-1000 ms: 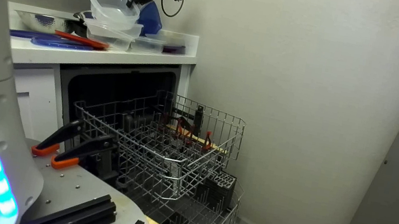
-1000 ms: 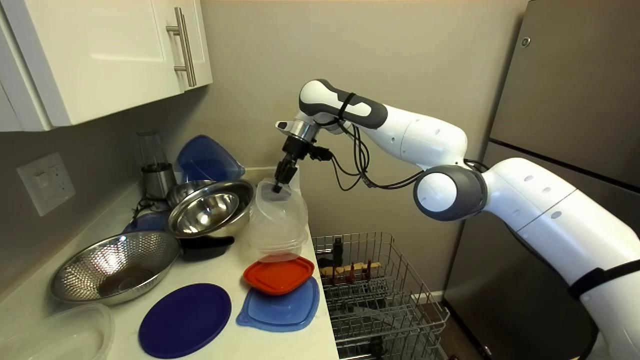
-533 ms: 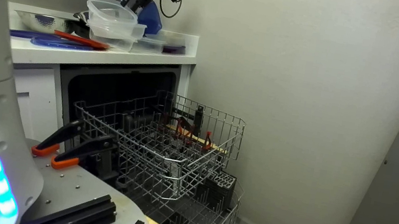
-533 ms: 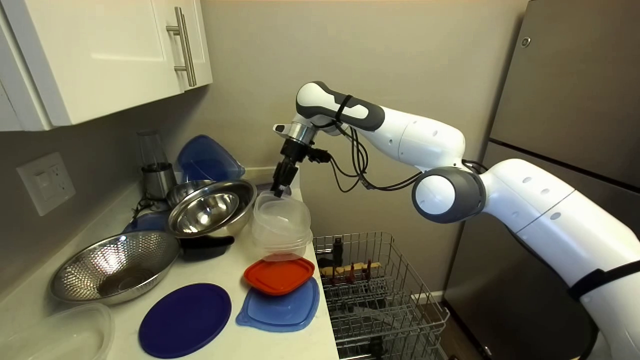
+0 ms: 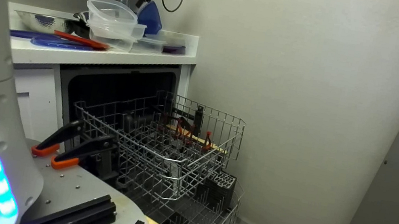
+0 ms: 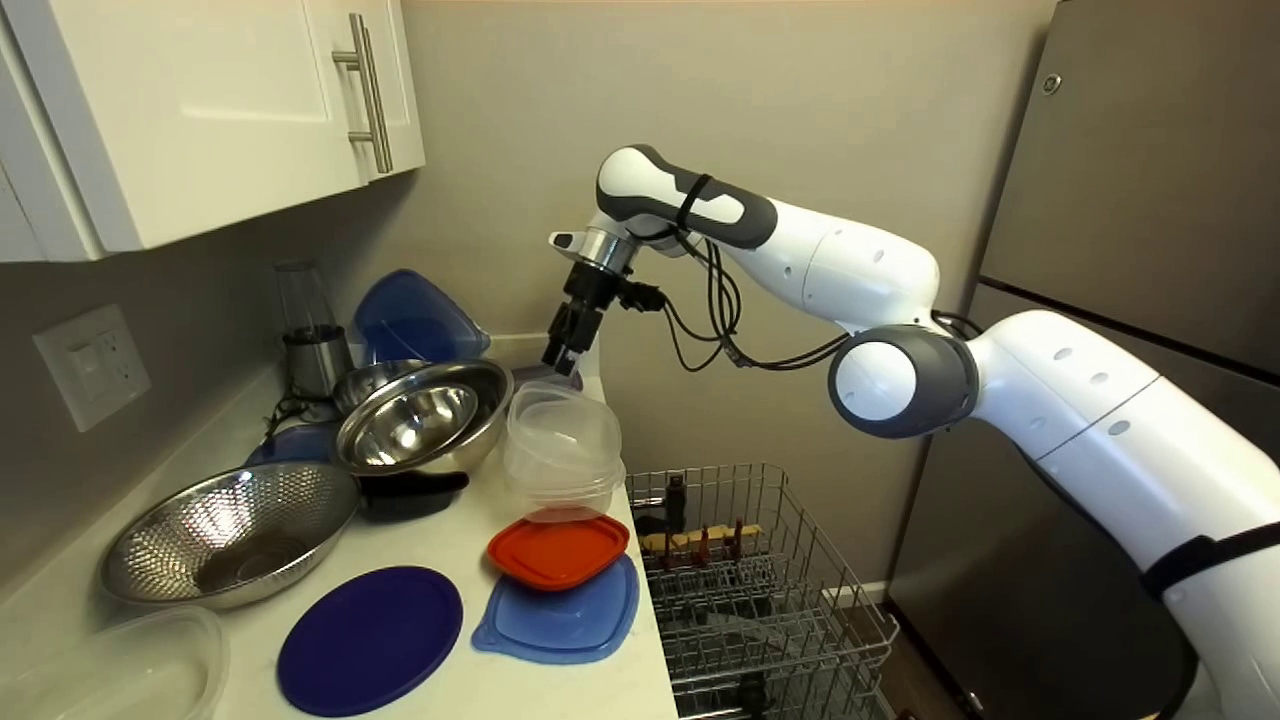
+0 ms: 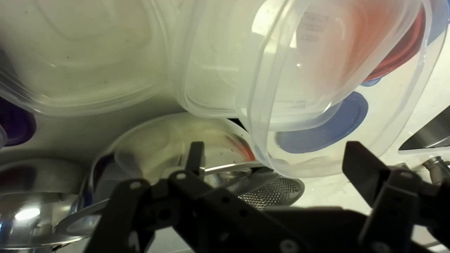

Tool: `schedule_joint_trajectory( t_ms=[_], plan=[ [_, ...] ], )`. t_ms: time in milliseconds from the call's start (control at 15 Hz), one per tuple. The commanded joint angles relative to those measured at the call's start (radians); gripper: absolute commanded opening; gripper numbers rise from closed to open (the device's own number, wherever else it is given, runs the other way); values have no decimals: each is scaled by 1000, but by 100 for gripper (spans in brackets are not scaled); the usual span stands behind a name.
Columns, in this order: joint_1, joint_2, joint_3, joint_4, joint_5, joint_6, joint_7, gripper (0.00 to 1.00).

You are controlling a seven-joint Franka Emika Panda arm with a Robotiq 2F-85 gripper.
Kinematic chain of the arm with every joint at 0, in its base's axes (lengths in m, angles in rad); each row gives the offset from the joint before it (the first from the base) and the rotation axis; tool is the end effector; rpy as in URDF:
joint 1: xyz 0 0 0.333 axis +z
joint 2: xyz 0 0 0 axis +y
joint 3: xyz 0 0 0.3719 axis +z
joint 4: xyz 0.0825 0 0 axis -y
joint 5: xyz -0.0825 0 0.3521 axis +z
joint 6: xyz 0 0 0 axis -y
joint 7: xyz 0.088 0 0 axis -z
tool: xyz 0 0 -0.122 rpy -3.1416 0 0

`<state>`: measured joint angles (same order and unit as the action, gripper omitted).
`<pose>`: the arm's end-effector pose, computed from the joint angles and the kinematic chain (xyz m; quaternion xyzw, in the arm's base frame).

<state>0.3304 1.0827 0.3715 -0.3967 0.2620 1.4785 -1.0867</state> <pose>0.6965 0.3822 0.4592 -0.6594 -0.6938 -0.0978 0.2727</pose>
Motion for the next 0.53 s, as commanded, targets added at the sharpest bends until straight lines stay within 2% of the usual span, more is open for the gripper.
schedule_joint_trajectory(
  t_ms=[0,67,333,467],
  plan=[
    [-8,-54,-11,-20,-11,-47,16,100],
    [-1,-44,-26,16,-1,-70,18,100],
    [-2,-68,-42,18,-5,-88,21,100],
    [-1,-48,-36,21,6,-61,-2,100]
  ],
)
